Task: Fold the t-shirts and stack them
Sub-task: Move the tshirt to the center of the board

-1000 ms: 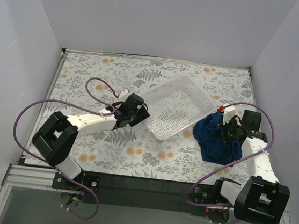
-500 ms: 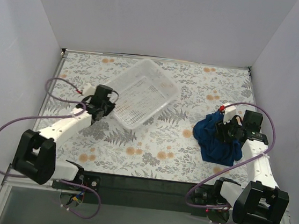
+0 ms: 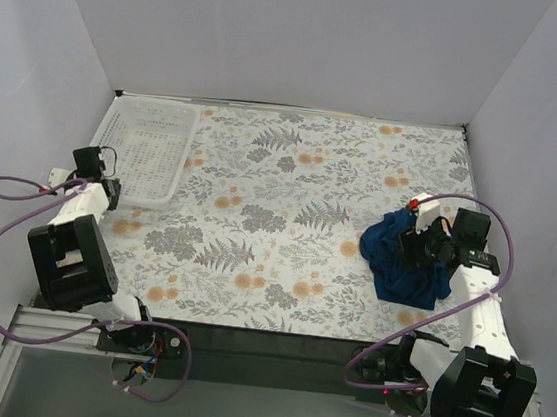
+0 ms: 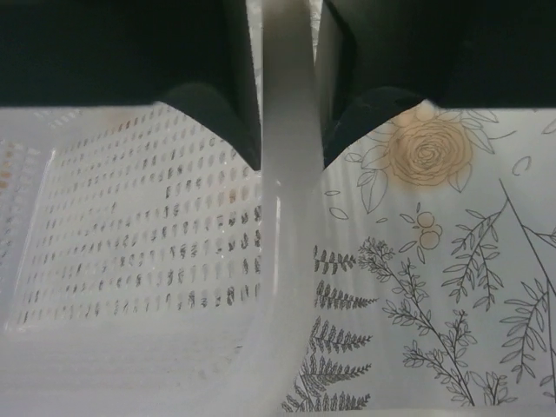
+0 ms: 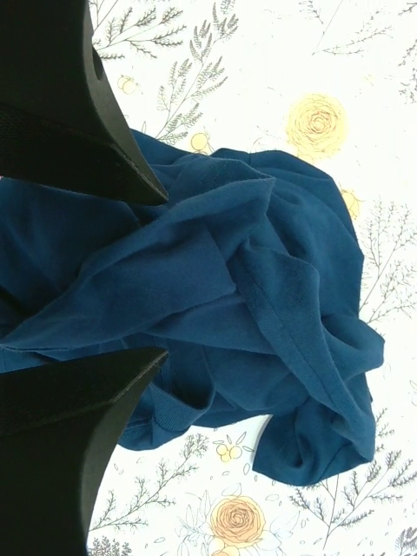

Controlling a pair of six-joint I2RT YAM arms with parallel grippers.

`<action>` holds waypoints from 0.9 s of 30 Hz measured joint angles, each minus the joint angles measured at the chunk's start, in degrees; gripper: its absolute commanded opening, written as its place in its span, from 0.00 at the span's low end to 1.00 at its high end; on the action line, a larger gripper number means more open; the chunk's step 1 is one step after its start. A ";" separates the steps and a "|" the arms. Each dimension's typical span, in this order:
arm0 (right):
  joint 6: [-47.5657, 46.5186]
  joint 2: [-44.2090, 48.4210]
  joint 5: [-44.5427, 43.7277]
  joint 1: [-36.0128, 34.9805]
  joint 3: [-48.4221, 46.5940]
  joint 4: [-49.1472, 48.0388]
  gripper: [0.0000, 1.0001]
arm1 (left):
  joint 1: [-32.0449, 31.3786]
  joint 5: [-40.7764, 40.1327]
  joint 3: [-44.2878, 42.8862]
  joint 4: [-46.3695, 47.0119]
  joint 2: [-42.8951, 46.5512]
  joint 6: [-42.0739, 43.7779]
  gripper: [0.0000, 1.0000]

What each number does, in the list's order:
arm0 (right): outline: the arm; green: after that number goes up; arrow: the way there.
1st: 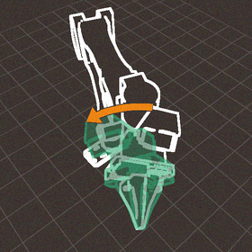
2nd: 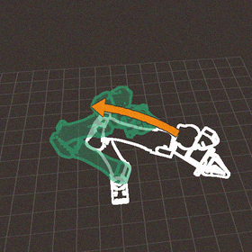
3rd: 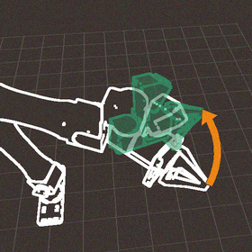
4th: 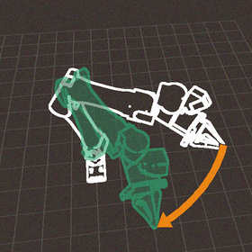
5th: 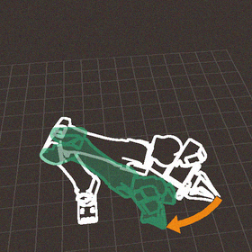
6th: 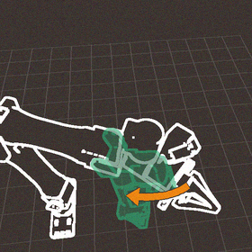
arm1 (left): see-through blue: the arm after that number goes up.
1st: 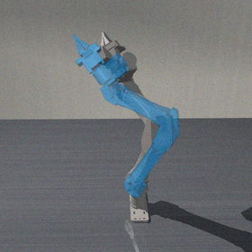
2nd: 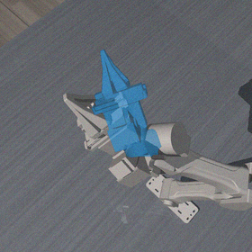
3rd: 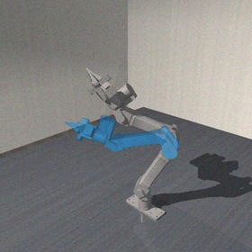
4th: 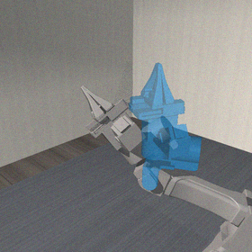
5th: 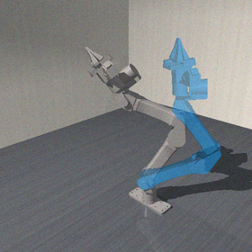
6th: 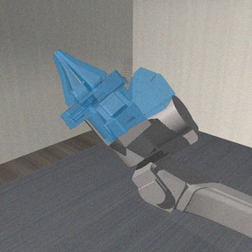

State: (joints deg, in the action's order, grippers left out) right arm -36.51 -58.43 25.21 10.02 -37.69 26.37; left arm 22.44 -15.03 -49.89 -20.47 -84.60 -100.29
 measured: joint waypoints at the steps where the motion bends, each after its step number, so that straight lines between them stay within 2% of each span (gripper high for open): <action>1: -0.15 0.02 0.15 0.00 0.09 0.04 0.63 | 0.31 0.55 -0.68 0.15 -0.96 0.22 0.50; 3: -0.63 -0.04 0.50 0.00 0.11 0.02 0.64 | 0.42 1.18 -0.98 0.07 -1.16 1.40 0.72; 5: -1.25 -0.35 0.66 0.00 0.09 0.00 0.65 | 0.46 2.01 -0.98 -0.13 -0.33 1.79 0.80; 7: -1.95 -1.68 0.61 0.00 -0.07 0.02 0.66 | 0.46 2.89 -0.98 -0.44 1.62 2.58 0.84; 8: -2.38 -2.80 0.48 0.00 -0.31 0.00 0.78 | 0.46 3.56 -0.98 -0.68 3.06 2.99 0.85; 12: -3.37 -10.75 -1.36 -0.02 -2.80 -0.11 0.86 | 0.48 7.06 -0.57 -1.36 12.72 5.40 0.86; 14: -3.37 -14.53 -2.71 0.00 -4.07 -0.24 0.78 | 0.50 10.01 0.61 -1.11 19.17 6.99 0.86; 15: -3.23 -16.79 -3.54 -0.02 -4.74 -0.50 0.70 | 0.55 12.13 1.44 -0.94 22.93 8.20 0.85; 16: -2.97 -18.60 -4.15 -0.02 -5.22 -0.79 0.43 | 0.61 13.86 1.95 -0.74 25.35 9.07 0.82; 18: -2.78 -22.38 -4.61 -0.26 -6.10 -0.85 0.13 | 0.61 19.37 3.30 0.72 30.23 11.37 0.77; 19: -2.60 -23.98 -4.57 -0.57 -6.60 -0.81 0.02 | 0.39 22.60 4.20 1.92 32.13 12.59 0.76; 23: -2.60 -28.04 -3.23 -3.69 -11.32 2.34 0.01 | -2.32 35.12 6.23 5.51 34.16 16.26 0.75; 27: -2.21 -29.55 1.49 -13.38 -17.97 7.26 0.01 | -6.69 43.56 6.23 7.08 33.38 19.58 0.75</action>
State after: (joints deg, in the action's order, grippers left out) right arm -38.72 -87.99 26.70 -3.36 -55.66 33.63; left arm 15.75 28.53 -43.66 -13.39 -51.22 -80.71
